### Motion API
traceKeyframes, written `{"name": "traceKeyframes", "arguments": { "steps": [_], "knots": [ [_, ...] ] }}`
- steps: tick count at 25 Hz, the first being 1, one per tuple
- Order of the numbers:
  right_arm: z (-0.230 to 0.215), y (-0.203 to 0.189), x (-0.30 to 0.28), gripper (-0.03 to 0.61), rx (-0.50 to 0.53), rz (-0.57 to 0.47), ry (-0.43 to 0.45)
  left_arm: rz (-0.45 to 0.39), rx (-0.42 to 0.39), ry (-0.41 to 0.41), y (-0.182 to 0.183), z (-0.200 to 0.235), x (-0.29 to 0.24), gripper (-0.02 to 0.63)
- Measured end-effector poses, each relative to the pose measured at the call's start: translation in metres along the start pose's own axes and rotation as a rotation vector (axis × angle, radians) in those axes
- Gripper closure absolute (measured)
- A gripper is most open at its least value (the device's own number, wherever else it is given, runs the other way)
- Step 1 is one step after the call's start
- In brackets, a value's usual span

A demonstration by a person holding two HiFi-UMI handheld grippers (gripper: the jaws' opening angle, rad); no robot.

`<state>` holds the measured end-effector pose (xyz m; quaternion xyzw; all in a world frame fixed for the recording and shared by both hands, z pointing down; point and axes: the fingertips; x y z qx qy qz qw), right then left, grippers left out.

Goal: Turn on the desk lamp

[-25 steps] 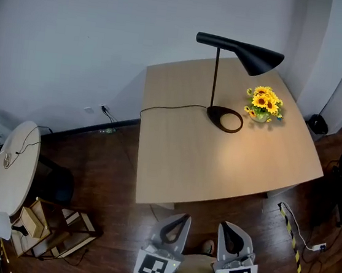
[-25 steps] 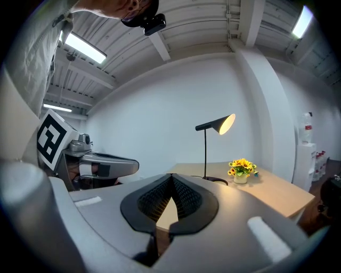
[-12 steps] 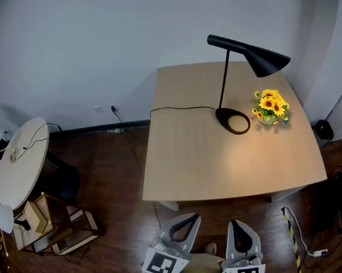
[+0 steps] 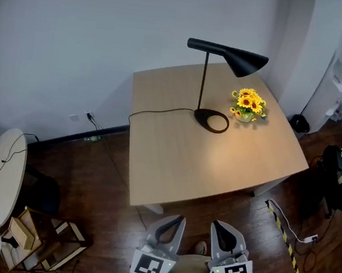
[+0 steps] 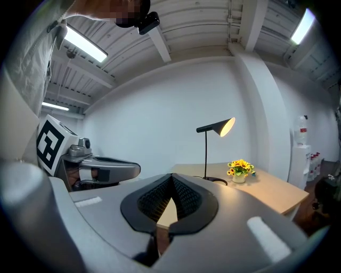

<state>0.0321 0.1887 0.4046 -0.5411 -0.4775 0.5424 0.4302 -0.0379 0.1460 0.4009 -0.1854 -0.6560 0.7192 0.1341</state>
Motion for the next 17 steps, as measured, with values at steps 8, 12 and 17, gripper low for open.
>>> {"name": "traceKeyframes", "arguments": {
  "steps": [8, 12, 17],
  "knots": [
    [0.008, 0.001, 0.004, 0.578, 0.059, -0.001, -0.012, -0.016, 0.004, -0.026, 0.004, 0.003, 0.008, 0.614],
    [0.01, 0.009, 0.003, 0.578, 0.03, -0.045, -0.017, -0.019, 0.0, -0.024, 0.007, 0.004, 0.011, 0.614],
    [0.016, 0.01, 0.005, 0.578, 0.029, -0.047, -0.009, -0.011, -0.019, -0.023, 0.007, 0.004, 0.017, 0.614]
  ]
}}
Point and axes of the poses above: the fingertips, and each gripper's own axes: x backward along the fingers, z to its left, y out of its top, and after that the axes turned 11 degrees about -y, right-handed
